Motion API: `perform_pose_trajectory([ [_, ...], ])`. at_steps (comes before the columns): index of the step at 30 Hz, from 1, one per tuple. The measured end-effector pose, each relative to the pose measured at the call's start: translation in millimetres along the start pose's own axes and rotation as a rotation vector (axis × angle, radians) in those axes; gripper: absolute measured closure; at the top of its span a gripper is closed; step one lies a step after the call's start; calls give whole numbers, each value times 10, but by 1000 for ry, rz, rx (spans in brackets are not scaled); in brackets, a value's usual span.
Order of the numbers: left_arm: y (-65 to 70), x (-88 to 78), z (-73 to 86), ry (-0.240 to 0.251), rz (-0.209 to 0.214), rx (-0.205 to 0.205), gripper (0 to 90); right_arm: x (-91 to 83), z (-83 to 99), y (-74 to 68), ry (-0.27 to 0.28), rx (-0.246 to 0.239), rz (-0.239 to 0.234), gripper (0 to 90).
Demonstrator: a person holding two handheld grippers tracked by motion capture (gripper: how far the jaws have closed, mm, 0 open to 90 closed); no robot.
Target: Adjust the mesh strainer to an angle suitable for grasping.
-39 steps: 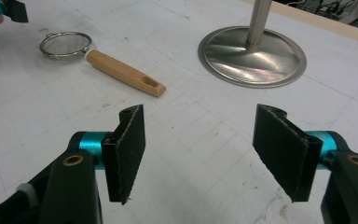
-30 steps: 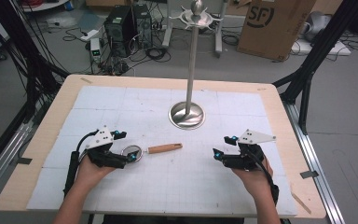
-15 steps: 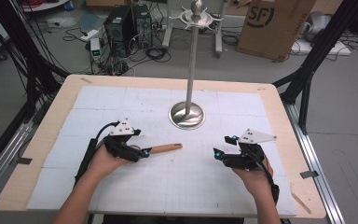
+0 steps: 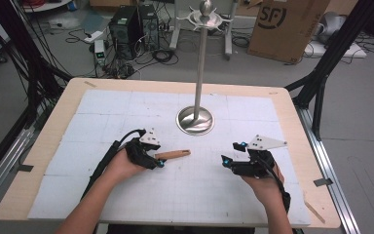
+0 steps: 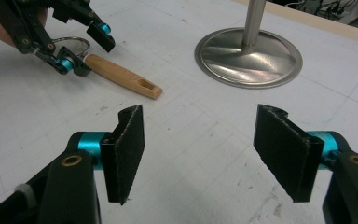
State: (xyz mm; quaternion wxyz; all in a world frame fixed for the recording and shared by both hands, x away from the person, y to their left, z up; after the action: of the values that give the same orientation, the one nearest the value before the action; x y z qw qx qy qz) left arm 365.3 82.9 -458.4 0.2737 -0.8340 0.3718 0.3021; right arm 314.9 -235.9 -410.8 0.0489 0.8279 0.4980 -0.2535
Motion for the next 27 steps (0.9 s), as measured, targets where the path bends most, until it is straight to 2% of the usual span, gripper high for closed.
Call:
perform_pose_trajectory([
  [2, -3, 14, 16, -29, -2, 22, 481, 13, -4, -15, -2, -4, -3, 333],
  [4, 4, 11, 15, -22, 15, 17, 539, 31, -9, -26, -7, -10, -7, 333],
  [8, -8, -11, 27, -41, 30, 9, 641, 45, -11, -33, -11, -16, -10, 336],
  [13, -49, -46, 49, -78, -9, -10, 677, 34, -26, -50, -9, -27, -2, 343],
  [15, -57, -52, 56, -88, -10, -30, 677, 38, -27, -56, -12, -24, -3, 343],
  [22, -60, -37, 47, -102, -6, -41, 668, 53, -22, -53, -18, -28, -5, 343],
  [26, -71, -35, 35, -124, -3, -20, 670, 48, -20, -57, -18, -20, -3, 343],
  [27, -72, -30, 32, -127, 0, -25, 671, 47, -20, -58, -18, -18, -4, 343],
])
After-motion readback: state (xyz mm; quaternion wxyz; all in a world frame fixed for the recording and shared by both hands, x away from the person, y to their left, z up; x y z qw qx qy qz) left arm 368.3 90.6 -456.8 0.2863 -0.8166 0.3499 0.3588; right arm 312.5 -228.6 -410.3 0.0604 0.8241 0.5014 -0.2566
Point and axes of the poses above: each handheld gripper's, and its own axes: x roughly forward along the jaws, z roughly out of its underside, y roughly to its right, the point moved 4 cm from there along x, roughly forward along the jaws, and after that the axes turned 15 degrees about -z, right-handed, at the moved point
